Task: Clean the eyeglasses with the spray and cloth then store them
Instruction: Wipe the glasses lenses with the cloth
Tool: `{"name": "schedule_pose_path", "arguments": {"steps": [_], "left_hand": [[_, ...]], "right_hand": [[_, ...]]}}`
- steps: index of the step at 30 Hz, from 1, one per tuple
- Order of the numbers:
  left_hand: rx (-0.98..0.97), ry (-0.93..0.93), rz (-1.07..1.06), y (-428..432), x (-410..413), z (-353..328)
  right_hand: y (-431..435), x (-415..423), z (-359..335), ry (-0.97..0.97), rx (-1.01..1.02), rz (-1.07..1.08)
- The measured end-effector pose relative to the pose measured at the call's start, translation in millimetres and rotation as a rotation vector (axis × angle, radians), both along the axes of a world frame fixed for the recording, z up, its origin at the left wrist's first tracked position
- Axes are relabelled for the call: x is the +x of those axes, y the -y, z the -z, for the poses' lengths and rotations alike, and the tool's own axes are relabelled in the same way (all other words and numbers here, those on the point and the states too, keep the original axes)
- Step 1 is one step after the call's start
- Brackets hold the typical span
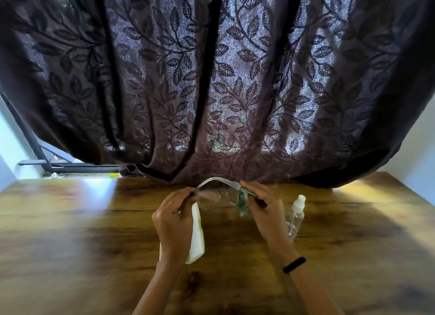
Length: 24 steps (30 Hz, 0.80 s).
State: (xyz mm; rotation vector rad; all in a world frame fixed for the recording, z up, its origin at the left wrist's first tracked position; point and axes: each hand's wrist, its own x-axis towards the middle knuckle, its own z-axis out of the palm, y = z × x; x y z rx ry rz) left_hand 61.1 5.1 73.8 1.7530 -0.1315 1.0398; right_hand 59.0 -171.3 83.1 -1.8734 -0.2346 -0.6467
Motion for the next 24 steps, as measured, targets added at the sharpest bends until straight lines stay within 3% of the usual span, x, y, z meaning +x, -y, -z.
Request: {"name": "schedule_pose_path", "arguments": {"steps": [5, 13, 20, 24], "left_hand": [[-0.047, 0.012, 0.000, 0, 2, -2], [-0.102, 0.012, -0.002, 2, 2, -6], [-0.110, -0.001, -0.003, 1, 1, -9], [-0.134, -0.002, 0.005, 2, 3, -9]], "right_hand": [[-5, -6, 10, 0.052, -0.377, 0.138], [-16, -9, 8, 0.016, -0.375, -0.029], [1, -3, 7, -0.002, -0.725, 0.112], [-1, -1, 3, 0.001, -0.624, 0.055]]}}
